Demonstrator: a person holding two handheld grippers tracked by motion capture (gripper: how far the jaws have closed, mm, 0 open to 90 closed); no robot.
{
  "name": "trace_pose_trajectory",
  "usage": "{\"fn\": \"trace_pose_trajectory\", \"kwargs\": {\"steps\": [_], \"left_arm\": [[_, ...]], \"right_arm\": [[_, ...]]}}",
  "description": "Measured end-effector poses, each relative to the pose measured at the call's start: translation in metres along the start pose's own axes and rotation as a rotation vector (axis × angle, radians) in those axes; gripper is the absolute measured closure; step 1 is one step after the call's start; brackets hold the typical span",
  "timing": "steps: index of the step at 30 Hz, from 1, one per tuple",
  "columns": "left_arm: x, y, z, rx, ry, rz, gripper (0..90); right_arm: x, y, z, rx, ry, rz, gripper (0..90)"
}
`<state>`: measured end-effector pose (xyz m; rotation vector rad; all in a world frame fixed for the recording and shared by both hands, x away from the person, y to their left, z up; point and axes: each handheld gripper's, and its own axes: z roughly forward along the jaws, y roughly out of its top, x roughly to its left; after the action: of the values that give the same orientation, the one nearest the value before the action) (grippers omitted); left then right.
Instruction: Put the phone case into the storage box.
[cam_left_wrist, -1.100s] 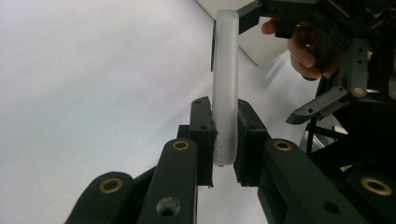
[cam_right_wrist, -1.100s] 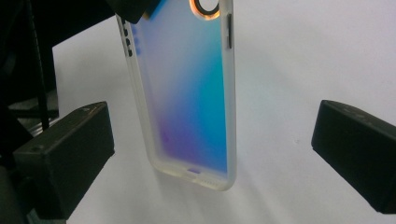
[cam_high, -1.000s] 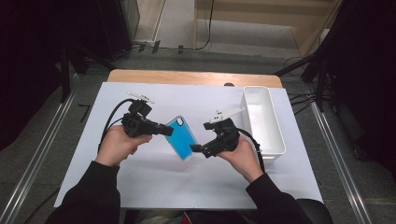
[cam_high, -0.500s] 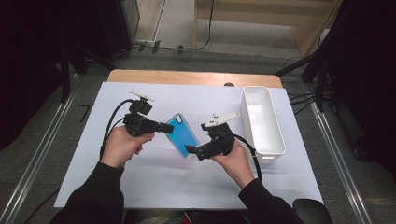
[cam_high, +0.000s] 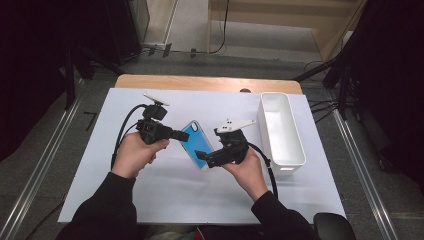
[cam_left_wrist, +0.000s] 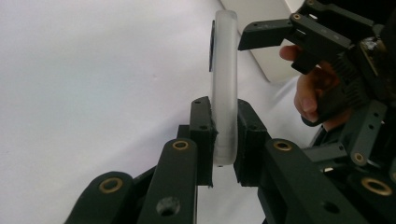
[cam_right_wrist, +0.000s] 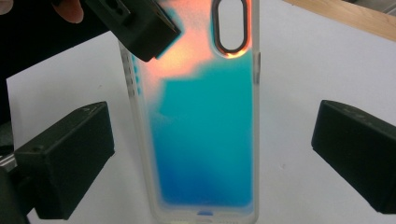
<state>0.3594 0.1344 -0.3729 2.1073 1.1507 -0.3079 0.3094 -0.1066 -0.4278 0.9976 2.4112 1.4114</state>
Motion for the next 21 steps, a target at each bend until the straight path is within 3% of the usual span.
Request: {"fn": "trace_pose_trajectory", "kwargs": {"steps": [4, 17, 21], "left_arm": [[0.001, 0.001, 0.003, 0.011, -0.005, -0.033, 79.8], [0.001, 0.004, 0.006, 0.024, -0.026, -0.066, 79.7], [0.0, 0.004, 0.007, 0.028, -0.034, -0.073, 79.7]], "right_arm": [[0.001, 0.003, 0.003, 0.007, 0.004, 0.002, 0.0], [0.007, 0.016, 0.017, 0.027, -0.008, -0.028, 0.0], [0.007, 0.018, 0.021, 0.038, -0.002, -0.015, 0.0]]}}
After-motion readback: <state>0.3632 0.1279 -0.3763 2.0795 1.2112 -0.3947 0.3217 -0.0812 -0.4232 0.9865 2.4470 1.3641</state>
